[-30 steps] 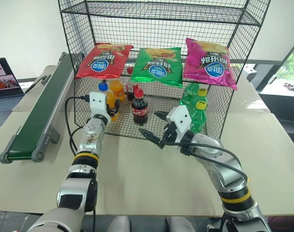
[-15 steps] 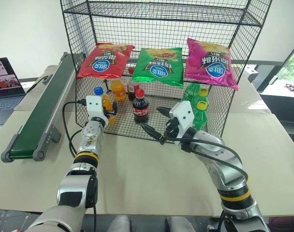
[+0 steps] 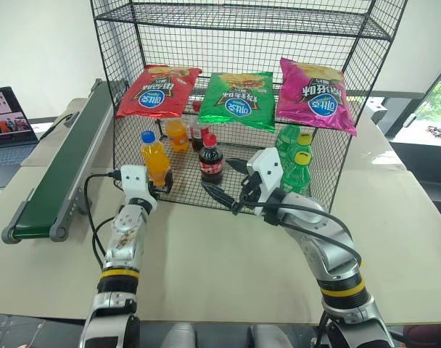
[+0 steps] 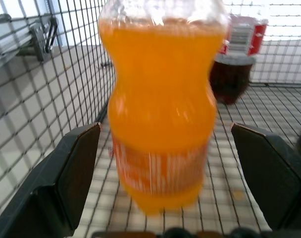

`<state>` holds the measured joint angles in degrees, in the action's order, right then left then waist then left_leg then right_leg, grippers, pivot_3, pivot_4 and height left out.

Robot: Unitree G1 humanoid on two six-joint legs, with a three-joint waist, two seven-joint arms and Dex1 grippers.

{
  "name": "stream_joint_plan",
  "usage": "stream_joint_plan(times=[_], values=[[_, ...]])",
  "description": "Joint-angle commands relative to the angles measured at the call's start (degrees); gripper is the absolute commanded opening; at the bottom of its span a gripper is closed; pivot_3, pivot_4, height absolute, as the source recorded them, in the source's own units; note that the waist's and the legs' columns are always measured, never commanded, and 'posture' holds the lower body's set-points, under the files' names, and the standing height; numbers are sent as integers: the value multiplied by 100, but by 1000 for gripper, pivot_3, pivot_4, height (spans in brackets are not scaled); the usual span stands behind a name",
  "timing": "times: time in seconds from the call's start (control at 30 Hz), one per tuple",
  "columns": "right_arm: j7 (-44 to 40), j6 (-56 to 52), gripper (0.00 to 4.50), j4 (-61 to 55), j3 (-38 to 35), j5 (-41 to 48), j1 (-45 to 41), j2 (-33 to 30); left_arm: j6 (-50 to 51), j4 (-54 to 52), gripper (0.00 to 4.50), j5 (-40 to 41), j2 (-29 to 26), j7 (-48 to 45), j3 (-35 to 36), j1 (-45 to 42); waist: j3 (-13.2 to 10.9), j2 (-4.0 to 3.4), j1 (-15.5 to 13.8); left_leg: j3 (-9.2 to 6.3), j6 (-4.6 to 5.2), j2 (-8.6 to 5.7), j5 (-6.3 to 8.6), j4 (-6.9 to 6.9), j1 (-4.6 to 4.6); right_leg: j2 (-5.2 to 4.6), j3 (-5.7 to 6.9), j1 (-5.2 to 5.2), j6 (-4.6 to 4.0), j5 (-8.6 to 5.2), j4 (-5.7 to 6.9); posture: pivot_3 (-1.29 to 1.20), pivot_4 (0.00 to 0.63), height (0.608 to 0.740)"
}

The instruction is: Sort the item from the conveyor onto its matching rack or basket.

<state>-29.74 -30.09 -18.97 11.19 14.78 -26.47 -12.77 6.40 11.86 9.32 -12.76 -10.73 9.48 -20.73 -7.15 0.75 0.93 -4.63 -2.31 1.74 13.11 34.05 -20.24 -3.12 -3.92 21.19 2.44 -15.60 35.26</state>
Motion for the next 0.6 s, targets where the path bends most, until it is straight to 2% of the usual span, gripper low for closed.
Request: stream_joint_plan(times=[0.03,0.23,0.4,0.6], values=[[34,301,4500,-112,-127,-77,309,-125,819,-1733,4458,261,-237,-364,-220,815,5,-2,13,0,0,1,0,0,0,0,0,0,0,0,-2,0,150,738],[658,907,4500,21,-272,-699,1304,-247,1401,-3083,4458,480,-413,-681,-350,2030,8,-8,-11,2,0,-2,1,-2,1,-6,-1,-5,1,-1,-13,0,150,738],[1184,1268,4500,-78,-324,-1088,2118,-162,1316,-3304,4458,344,-388,-670,-460,2666,13,-19,5,4,-1,1,1,-1,3,-2,-4,-5,20,-14,-13,0,150,738],[1441,1494,4500,-156,-391,-1264,2760,-101,1019,-3184,4458,7,-347,-480,-528,2951,14,-19,-6,5,-1,0,1,-1,2,-3,-4,-6,31,-22,-19,0,150,738]])
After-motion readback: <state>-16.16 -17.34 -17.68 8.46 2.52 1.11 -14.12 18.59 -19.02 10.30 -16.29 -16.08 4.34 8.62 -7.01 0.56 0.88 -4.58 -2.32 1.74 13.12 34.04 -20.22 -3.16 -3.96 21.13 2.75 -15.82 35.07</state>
